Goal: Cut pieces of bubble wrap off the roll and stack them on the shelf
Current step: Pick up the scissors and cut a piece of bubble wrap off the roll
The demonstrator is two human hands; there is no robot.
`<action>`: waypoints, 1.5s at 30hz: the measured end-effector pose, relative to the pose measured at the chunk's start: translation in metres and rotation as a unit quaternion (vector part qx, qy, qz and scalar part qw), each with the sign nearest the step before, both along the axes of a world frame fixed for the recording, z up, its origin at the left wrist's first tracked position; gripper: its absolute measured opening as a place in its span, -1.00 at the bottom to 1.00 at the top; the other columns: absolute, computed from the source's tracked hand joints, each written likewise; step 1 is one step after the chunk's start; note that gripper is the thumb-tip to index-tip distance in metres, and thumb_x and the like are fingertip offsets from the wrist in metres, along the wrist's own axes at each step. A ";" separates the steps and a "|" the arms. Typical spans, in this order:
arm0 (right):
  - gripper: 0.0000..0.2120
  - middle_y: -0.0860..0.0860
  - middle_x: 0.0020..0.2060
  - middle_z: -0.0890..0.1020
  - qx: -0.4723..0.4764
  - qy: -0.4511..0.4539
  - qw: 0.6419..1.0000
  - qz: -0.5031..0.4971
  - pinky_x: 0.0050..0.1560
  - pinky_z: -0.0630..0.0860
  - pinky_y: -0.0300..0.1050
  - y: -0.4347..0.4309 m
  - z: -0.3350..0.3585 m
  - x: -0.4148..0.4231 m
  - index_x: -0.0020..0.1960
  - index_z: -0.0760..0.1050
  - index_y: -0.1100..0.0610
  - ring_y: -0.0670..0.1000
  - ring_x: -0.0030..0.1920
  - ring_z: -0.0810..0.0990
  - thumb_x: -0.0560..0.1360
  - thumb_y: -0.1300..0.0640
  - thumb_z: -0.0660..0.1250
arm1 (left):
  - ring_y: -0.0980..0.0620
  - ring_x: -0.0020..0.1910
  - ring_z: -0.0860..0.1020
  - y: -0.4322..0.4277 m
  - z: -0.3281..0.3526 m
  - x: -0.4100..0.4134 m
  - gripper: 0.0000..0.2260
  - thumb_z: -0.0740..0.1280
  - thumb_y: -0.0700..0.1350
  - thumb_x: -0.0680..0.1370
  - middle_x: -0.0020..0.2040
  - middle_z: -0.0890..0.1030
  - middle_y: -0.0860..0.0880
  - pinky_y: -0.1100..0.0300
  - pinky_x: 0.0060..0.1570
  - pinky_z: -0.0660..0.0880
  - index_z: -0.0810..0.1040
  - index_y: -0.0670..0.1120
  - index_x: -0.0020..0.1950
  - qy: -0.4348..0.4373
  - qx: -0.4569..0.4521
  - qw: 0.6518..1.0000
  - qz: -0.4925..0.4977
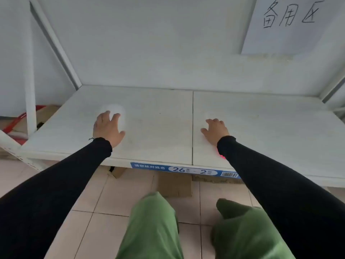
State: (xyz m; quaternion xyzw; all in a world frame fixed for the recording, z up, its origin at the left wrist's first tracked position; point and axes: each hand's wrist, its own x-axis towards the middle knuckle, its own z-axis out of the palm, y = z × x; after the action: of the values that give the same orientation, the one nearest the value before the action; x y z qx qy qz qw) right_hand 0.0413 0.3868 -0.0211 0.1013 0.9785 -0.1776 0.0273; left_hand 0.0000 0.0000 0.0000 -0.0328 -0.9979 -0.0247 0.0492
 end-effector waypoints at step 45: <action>-0.71 0.05 0.01 0.62 -0.311 0.180 0.881 -0.308 -0.11 0.51 -0.05 0.090 0.007 -0.016 0.18 0.49 0.07 0.10 -0.10 0.56 0.58 0.20 0.07 | -0.32 0.08 0.56 0.005 -0.004 -0.049 -0.42 0.33 -0.13 0.55 0.30 0.43 -0.22 -0.11 -0.05 0.47 0.19 0.01 0.53 -0.007 0.141 0.979 0.148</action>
State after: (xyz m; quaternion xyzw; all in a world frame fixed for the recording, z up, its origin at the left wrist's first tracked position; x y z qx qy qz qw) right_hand 0.0255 0.4764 -0.0143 0.3502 0.7805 -0.4871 -0.1757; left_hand -0.0486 0.0048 -0.0040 0.1229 -0.9785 -0.1582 0.0490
